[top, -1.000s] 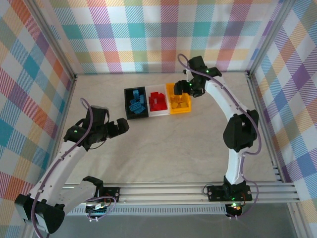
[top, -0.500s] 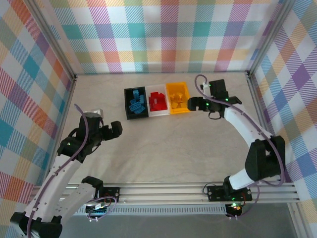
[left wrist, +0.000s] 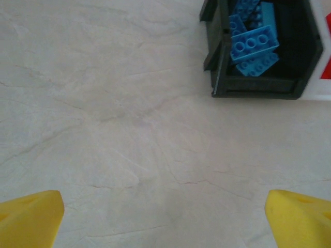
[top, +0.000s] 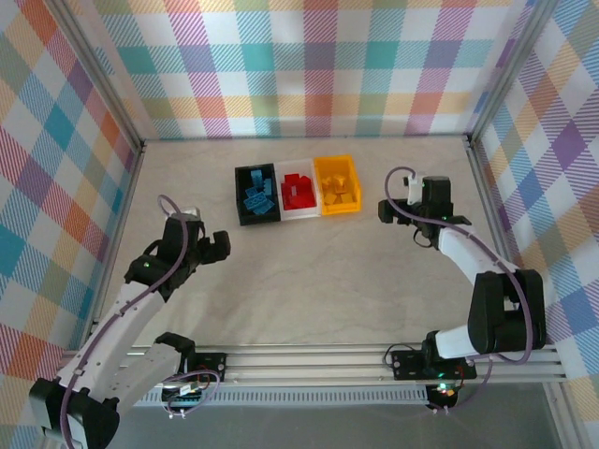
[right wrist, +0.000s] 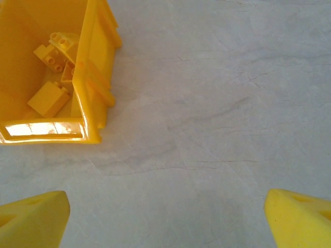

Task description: Sort the legos into containers by color

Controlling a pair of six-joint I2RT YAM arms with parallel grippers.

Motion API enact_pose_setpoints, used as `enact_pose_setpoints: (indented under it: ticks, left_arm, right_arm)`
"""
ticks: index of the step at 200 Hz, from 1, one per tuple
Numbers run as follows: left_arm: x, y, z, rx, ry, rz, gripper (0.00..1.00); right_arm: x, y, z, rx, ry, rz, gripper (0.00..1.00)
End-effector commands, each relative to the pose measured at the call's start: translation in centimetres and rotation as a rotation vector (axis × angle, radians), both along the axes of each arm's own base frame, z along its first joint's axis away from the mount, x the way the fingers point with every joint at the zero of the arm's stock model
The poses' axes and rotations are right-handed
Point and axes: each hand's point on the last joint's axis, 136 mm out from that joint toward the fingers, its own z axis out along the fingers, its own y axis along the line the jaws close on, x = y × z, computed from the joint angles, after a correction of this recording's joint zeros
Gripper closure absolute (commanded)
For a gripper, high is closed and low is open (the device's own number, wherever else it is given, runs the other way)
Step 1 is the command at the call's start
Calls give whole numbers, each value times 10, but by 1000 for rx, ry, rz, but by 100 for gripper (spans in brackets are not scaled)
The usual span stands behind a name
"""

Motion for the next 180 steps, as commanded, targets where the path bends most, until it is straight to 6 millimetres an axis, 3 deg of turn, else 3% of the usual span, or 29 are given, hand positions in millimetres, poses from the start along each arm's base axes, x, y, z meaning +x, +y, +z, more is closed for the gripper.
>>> enact_pose_setpoints:
  ticks: [1,46,95,143,180]
  left_arm:
    - [11,18,7,57,-91,55,0]
    - [38,36,-11,82,-128,108,0]
    - [86,54,-35,56,-244,95,0]
    - [119,39,-67,36,-278,-15,0]
    - [131,23,-69,21,-342,-117,0]
  right_arm:
    - [12,-4,6,-17,-110,13,3]
    - [16,-7,-7,-13,-135,6,3]
    - [20,-14,-17,-17,-159,-4,4]
    - [14,-20,-31,2,-203,-27,4]
    - [15,-24,-35,9,-209,-38,4]
